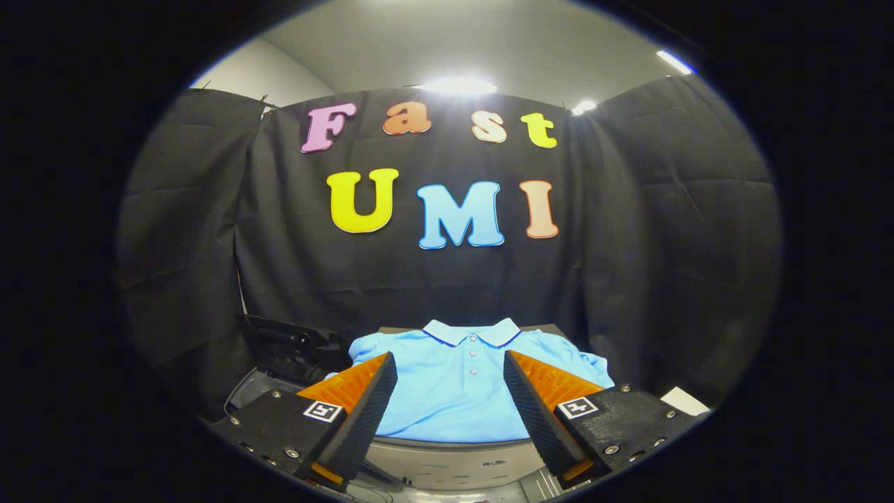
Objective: Put the clothes into the washing machine and then close the washing machine lid.
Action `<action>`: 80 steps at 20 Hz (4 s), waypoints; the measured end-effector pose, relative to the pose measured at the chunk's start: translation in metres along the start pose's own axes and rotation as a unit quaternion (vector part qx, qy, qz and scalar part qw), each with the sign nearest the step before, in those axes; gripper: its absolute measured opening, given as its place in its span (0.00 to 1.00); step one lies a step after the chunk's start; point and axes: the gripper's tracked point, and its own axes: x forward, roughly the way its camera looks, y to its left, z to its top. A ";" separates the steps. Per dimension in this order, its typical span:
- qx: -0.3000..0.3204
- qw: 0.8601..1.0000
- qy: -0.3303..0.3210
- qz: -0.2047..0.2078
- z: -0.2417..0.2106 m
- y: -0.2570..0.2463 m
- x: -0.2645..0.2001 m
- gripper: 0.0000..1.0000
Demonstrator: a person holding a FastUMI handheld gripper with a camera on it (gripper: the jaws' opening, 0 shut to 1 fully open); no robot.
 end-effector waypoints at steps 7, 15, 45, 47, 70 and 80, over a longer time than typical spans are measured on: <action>0.001 0.999 0.042 0.002 -0.012 -0.011 0.053 0.96; -0.005 0.995 0.104 0.012 -0.036 -0.021 0.103 0.96; 0.034 0.965 0.247 0.086 -0.084 -0.009 0.142 0.06; 0.070 0.963 0.241 0.097 -0.081 -0.006 0.142 0.00; 0.204 0.934 0.199 0.216 -0.025 0.111 0.100 0.00; 0.185 0.930 0.205 0.243 -0.027 0.195 0.086 0.00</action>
